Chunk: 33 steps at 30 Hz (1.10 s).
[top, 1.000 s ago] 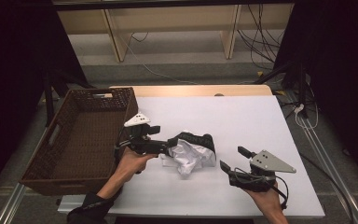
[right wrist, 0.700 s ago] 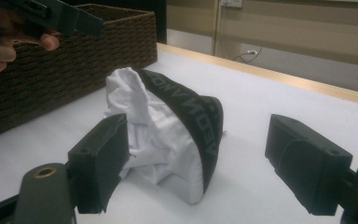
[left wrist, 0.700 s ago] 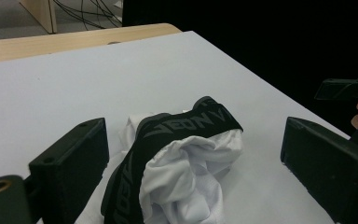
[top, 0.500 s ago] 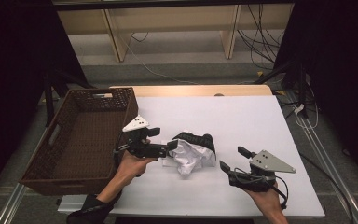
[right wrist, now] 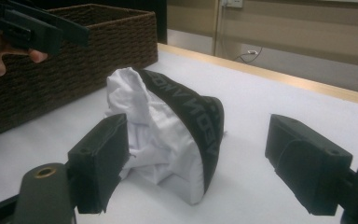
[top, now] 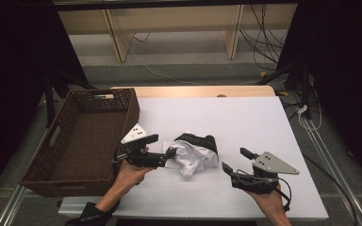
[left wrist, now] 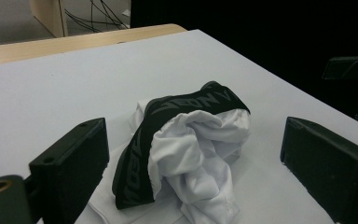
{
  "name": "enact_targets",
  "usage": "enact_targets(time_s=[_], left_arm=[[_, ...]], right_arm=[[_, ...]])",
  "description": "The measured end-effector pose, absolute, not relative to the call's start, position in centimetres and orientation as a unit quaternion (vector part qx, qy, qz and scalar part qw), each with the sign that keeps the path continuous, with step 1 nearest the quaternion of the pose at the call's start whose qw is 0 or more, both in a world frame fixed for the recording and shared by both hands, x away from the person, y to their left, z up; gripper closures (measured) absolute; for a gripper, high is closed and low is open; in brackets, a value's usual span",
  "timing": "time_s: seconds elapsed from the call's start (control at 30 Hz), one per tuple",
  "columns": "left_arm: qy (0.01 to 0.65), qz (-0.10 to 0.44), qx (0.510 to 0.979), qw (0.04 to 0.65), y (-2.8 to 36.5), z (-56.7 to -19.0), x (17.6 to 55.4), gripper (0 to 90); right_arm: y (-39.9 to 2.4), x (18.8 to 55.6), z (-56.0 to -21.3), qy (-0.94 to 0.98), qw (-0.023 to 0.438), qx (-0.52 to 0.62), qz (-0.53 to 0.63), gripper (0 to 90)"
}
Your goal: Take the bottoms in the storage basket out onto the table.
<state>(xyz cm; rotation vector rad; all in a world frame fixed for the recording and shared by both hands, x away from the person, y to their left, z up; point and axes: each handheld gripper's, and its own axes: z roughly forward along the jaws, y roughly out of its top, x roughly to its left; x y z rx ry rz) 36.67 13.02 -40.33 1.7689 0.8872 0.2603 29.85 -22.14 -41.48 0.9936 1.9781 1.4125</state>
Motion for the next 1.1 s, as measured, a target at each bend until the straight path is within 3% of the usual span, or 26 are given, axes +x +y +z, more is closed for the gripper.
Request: enact_targets(time_s=[1.1], left_arm=[[0.383,0.132,0.731,0.550,14.3,-41.8,34.3,6.2]], right_arm=[[-22.2,29.8,-41.5,0.729,0.256,0.367,0.519,22.5]])
